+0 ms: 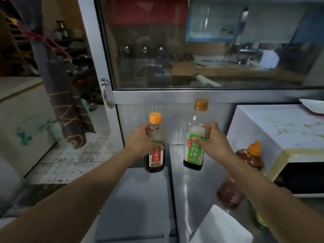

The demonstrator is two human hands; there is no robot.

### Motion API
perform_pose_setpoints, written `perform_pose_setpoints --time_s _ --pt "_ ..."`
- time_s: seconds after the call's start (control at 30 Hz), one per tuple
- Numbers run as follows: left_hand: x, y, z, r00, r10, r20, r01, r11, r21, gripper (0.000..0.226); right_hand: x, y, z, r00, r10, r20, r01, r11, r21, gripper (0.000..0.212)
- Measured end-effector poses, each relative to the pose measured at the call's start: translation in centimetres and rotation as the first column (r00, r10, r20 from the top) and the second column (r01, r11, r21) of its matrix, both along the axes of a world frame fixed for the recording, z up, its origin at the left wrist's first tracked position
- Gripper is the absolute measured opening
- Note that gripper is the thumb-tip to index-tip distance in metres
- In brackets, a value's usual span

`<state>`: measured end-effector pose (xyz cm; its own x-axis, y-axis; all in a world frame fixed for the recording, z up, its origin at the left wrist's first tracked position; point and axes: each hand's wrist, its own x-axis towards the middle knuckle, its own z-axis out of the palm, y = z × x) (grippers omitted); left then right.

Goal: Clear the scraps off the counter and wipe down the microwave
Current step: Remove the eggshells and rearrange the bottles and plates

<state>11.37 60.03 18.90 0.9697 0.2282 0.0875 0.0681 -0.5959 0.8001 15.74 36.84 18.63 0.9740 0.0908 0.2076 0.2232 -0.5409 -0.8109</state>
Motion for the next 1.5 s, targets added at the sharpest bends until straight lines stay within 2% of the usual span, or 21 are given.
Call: perform_pose_setpoints --time_s 0.17,0.37,0.5,1.13,1.23,1.5 --pt "4.6 2.5 -1.0 0.991 -0.136 -0.014 0.136 0.991 0.014 0.060 1.3 1.9 -1.3 0.983 -0.175 -0.057 0.178 0.982 0.055 0.045" --pt "9.3 2.0 -2.7 0.973 -0.230 -0.015 0.230 0.973 0.015 0.062 3.7 2.2 -2.6 0.948 -0.314 -0.043 0.313 0.949 -0.037 0.043" --pt "12.5 0.7 -4.0 0.963 -0.270 -0.022 0.270 0.963 -0.017 0.060 6.4 1.5 -3.4 0.924 -0.377 -0.067 0.378 0.926 0.000 0.046" --pt "25.3 -5.5 -11.7 0.950 -0.309 -0.037 0.307 0.950 -0.064 0.063 21.7 -3.1 -13.1 0.854 -0.470 -0.222 0.506 0.851 0.141 0.046" --pt "26.2 -5.8 -12.6 0.942 -0.331 -0.051 0.328 0.943 -0.060 0.063 22.8 -3.4 -14.3 0.853 -0.463 -0.240 0.508 0.843 0.177 0.052" --pt "26.9 -5.9 -13.9 0.923 -0.381 -0.058 0.379 0.924 -0.054 0.064 22.8 -4.1 -16.0 0.852 -0.491 -0.180 0.522 0.818 0.241 0.044"
